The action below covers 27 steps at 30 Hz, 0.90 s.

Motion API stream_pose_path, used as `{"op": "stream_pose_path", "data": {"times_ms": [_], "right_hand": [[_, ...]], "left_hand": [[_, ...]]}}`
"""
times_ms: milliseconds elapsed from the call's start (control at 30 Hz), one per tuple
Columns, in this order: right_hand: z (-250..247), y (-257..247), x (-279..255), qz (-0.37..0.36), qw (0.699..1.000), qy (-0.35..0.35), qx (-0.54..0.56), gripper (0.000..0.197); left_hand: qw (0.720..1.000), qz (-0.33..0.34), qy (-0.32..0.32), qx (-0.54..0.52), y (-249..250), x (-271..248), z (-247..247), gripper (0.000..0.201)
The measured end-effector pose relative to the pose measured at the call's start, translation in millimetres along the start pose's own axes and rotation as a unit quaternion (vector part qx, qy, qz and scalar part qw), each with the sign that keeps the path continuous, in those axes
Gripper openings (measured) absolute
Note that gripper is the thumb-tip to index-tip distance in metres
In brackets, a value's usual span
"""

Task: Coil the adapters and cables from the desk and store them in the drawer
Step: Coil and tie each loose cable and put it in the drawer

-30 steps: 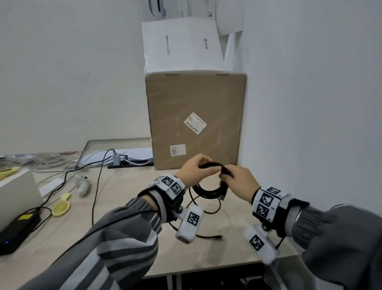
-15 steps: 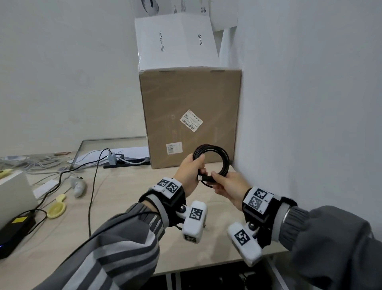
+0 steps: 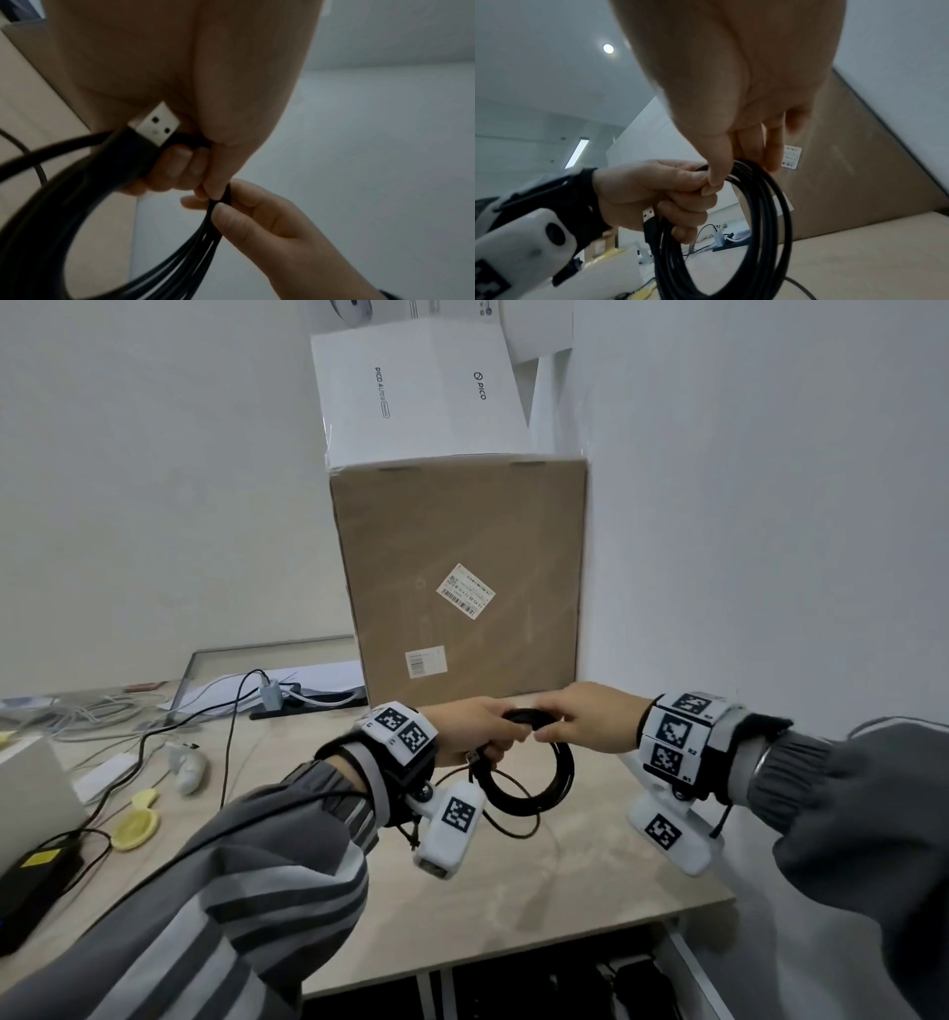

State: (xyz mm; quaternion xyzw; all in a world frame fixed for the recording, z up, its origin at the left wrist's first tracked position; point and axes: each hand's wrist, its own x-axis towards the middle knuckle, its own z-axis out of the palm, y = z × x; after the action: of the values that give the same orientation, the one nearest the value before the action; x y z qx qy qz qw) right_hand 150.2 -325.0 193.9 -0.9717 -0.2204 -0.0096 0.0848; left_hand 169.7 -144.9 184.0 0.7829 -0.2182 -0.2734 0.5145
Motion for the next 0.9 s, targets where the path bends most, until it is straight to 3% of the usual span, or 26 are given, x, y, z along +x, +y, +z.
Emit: {"op": "stream_pose_path", "data": {"times_ms": [67, 133, 300, 433, 533, 633, 700, 767, 900], "right_hand": [[-1.3, -0.4, 1.3, -0.003, 0.999, 0.005, -0.034, 0.029], [3.6, 1.2, 1.4, -0.001, 1.0, 0.031, -0.001, 0.025], [22.1, 10.5, 3.3, 0.045, 0.977, 0.103, 0.181, 0.011], [26.7, 16.8, 7.8, 0.111, 0.929, 0.176, 0.306, 0.019], [35.1, 9.4, 10.0, 0.152, 0.886, 0.209, 0.385, 0.019], [49.8, -5.3, 10.6, 0.168, 0.848, 0.213, 0.456, 0.021], [59.1, -8.5, 12.3, 0.178, 0.837, 0.212, 0.472, 0.019], [62.9, -5.8, 12.0, 0.175, 0.843, 0.205, 0.466, 0.018], [59.3, 0.5, 6.6, 0.115, 0.858, 0.158, 0.475, 0.028]], "left_hand": [[1.0, 0.005, -0.001, 0.016, -1.8, -0.7, -0.3, 0.012], [1.0, 0.026, 0.009, 0.0, -4.8, 0.1, -3.3, 0.013], [0.977, 0.047, 0.102, -0.183, -14.0, 2.9, -13.6, 0.068], [0.962, 0.022, 0.123, -0.244, -35.6, 7.9, -3.7, 0.082], [0.953, 0.054, 0.153, -0.254, -39.1, 14.1, 7.7, 0.055], [0.921, 0.08, 0.235, -0.302, -32.8, 21.1, 10.2, 0.017], [0.913, 0.086, 0.262, -0.3, -30.8, 23.6, 8.0, 0.015], [0.915, 0.087, 0.25, -0.305, -30.5, 23.3, 4.7, 0.016], [0.901, 0.109, 0.26, -0.329, -26.7, 18.7, -1.9, 0.017]]}}
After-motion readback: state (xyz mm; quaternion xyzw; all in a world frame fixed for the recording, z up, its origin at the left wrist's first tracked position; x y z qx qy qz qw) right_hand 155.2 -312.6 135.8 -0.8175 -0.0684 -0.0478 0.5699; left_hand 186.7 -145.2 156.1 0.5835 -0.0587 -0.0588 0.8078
